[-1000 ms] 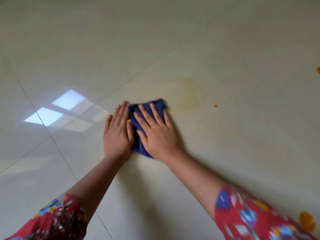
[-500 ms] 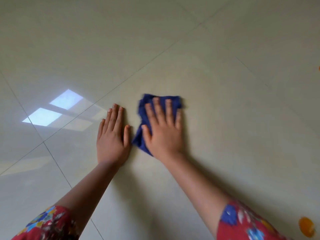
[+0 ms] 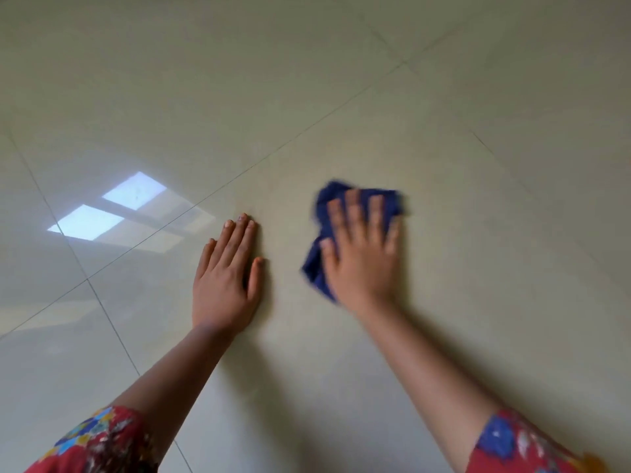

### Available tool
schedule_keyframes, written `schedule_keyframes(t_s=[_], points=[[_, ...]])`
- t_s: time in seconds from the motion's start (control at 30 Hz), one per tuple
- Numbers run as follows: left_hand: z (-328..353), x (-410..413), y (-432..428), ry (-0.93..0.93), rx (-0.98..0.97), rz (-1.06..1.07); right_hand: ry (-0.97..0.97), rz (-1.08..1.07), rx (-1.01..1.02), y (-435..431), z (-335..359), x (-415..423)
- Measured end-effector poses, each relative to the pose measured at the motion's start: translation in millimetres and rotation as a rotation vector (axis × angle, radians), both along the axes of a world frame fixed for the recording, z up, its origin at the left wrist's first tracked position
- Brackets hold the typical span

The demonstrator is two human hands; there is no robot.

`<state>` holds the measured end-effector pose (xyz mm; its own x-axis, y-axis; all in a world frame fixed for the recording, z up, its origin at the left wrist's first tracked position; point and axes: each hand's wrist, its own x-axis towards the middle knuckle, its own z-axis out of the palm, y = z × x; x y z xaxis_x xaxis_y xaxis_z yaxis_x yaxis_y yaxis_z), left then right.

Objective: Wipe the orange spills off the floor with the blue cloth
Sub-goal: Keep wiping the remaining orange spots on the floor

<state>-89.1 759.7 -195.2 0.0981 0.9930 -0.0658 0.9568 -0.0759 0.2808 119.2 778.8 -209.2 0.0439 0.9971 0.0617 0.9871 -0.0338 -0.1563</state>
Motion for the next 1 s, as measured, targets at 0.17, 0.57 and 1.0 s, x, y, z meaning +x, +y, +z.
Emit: schedule_keyframes(t_s=[0.17,0.57,1.0], points=[[-1.0,-4.6,0.2,-0.024,-0.013,-0.009,-0.018,0.440,-0.084,77.5,7.4,-31.6],[-4.5,-7.6,3.0,-0.038,-0.009,0.019,-0.029,0.727,-0.110,70.0,4.7,-46.3],[-1.7,-8.1,3.5,-0.077,-0.029,0.007,0.009,0.050,-0.102,129.4,6.6,50.2]])
